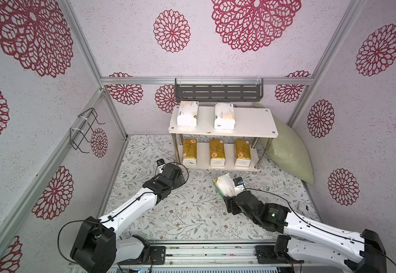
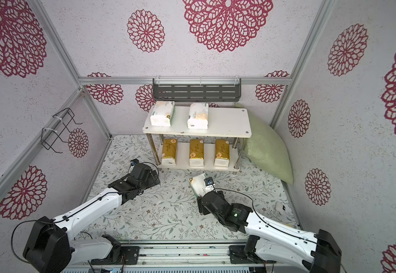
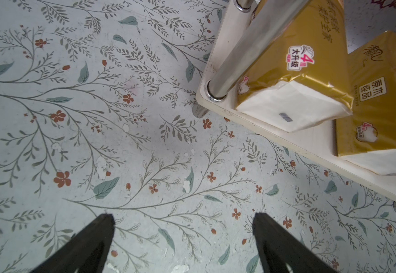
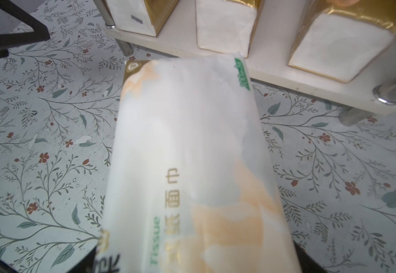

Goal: Place the tissue boxes on the shelf by color
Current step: Pick up the box of tissues from the center of the board, then place a box of tissues on the shelf.

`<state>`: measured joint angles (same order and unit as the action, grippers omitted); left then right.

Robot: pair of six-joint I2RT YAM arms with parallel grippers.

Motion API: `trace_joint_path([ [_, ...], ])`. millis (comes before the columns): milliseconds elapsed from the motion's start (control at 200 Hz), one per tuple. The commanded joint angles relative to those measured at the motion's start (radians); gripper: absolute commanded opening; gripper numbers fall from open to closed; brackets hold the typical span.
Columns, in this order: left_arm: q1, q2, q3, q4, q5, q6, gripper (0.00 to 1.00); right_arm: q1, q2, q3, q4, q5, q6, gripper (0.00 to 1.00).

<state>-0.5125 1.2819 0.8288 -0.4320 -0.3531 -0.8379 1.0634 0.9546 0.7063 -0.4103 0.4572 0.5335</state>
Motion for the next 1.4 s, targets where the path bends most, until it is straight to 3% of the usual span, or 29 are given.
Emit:
trace_joint_path([
  [0, -0.005, 0.007, 0.024, -0.006, -0.008, 0.016, 0.99, -0.013, -0.035, 0.086, -0.135, 0.003, -0.009, 0.77],
  [370, -0.004, 0.011, 0.03, -0.007, -0.009, 0.026, 0.99, -0.091, -0.067, 0.358, -0.344, 0.024, -0.071, 0.75],
  [645, -0.001, 0.008, 0.024, -0.007, -0.014, 0.029, 0.99, -0.182, -0.05, 0.552, -0.479, 0.113, -0.122, 0.75],
  [916, 0.0, 0.002, 0.018, -0.007, -0.017, 0.031, 0.99, -0.214, -0.004, 0.7, -0.477, 0.204, -0.205, 0.74],
  [1101, 0.0, -0.003, 0.006, -0.001, -0.019, 0.029, 0.99, -0.248, 0.012, 0.742, -0.359, 0.267, -0.287, 0.73],
  [1391, 0.0, -0.016, -0.011, 0.002, -0.015, 0.025, 0.99, -0.377, 0.092, 0.758, -0.171, 0.193, -0.387, 0.73],
])
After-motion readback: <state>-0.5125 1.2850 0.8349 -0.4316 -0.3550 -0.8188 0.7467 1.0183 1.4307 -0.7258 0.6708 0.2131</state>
